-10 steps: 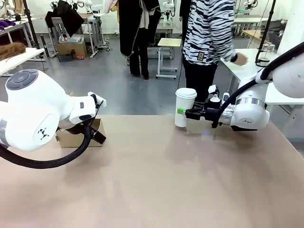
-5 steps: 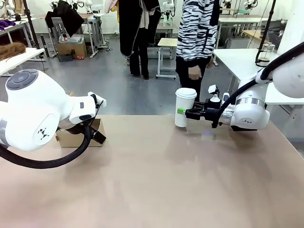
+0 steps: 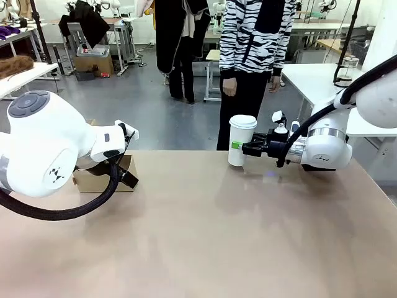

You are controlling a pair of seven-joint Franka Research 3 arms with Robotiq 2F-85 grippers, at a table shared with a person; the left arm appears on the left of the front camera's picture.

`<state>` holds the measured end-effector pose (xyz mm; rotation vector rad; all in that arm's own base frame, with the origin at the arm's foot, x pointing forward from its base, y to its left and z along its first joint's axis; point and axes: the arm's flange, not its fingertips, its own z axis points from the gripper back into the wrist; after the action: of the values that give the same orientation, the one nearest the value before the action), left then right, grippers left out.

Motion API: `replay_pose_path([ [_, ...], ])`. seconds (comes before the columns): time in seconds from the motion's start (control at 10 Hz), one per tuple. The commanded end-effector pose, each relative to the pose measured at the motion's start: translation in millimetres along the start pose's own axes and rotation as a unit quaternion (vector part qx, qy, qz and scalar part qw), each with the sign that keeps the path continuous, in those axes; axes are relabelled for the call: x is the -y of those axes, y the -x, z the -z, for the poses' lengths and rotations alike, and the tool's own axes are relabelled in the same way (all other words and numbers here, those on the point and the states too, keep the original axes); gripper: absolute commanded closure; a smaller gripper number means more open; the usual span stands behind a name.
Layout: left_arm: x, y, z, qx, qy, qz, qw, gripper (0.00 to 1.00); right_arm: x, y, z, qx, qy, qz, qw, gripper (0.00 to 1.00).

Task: Pour a drink into a cup and package it in a carrier.
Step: When a person places the Paper Cup Lid on the 600 ml Paper Cup , lift the 600 ml Paper Cup.

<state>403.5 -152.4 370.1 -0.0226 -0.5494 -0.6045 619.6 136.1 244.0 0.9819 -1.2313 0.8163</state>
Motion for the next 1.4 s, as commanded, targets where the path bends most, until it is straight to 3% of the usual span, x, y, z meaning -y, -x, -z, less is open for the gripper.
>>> replay_pose_path([
  [0.0, -0.3, 0.1, -0.5, 0.001, 0.001, -0.001, 1.0, 0.0, -1.9, -4.3, 2.3, 0.003, -0.001, 0.001, 1.0, 0.24],
  [1.3, -0.3, 0.1, -0.5, 0.001, 0.001, -0.001, 1.0, 0.0, -1.9, -4.3, 2.3, 0.003, -0.001, 0.001, 1.0, 0.24],
])
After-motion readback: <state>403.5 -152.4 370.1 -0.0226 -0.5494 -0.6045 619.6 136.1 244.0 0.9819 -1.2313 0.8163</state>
